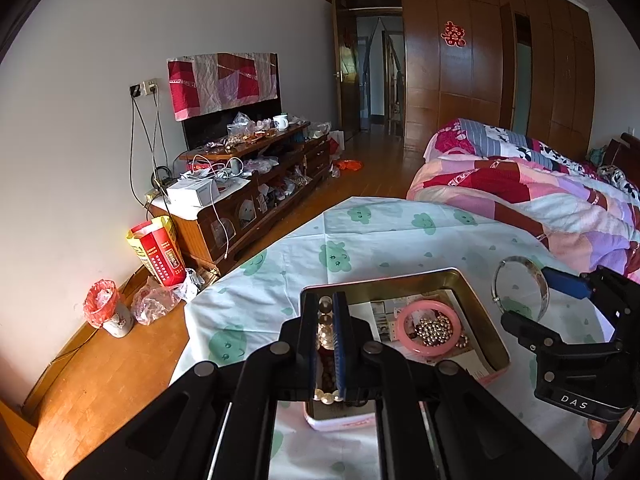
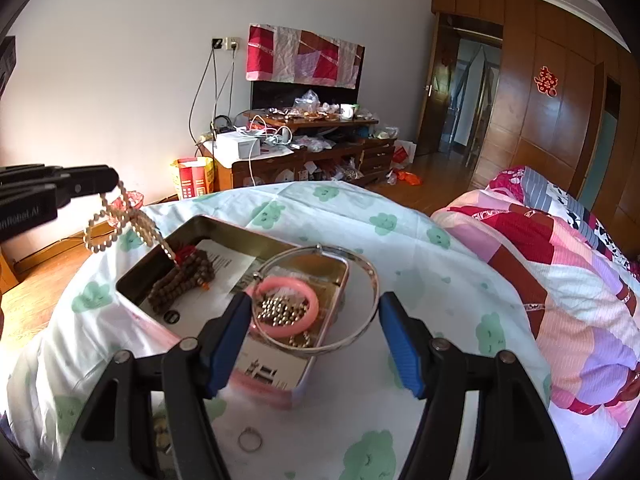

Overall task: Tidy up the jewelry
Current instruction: 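Lift the pearl necklace and silver hoop and carry both over the tin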

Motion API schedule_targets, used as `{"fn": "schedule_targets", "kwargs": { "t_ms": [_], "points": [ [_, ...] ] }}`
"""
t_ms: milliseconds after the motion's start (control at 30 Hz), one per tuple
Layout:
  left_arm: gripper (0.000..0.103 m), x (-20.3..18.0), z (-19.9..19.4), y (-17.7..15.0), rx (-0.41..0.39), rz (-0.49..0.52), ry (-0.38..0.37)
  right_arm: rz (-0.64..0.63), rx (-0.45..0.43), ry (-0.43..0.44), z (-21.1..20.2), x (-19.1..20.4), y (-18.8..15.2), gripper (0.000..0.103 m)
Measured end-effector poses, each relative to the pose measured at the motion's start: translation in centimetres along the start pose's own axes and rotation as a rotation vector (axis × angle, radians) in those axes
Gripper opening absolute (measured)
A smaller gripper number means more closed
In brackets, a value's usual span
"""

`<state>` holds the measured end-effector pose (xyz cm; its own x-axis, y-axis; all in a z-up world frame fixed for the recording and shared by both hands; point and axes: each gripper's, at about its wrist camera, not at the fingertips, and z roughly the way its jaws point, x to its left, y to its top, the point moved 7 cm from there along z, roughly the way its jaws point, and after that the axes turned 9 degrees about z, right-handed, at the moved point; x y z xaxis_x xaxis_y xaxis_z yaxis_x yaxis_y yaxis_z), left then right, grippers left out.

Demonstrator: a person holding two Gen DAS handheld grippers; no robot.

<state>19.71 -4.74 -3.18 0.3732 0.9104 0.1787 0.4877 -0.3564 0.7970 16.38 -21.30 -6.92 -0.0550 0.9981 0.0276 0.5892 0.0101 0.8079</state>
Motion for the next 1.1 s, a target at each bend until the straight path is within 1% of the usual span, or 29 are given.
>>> {"fn": "schedule_targets", "kwargs": {
  "t_ms": [500, 833, 1100],
  "points": [
    [0.006, -1.2, 3.3, 0.5, 0.027, 0.028, 0.009, -0.012, 0.022, -0.021, 2.5, 0.3, 1.0, 0.068],
    [0.006, -0.7, 5.4, -0.5, 0.073, 0.033, 0.015, -0.035, 0.059, -0.031, 4.4, 0.9, 0.7, 0.068],
    [0.006, -0.7, 6.1, -1.0, 0.086, 0.034, 0.01, -0.047, 0.078, -0.034, 5.5, 1.3, 0.6, 0.068]
  ]
}}
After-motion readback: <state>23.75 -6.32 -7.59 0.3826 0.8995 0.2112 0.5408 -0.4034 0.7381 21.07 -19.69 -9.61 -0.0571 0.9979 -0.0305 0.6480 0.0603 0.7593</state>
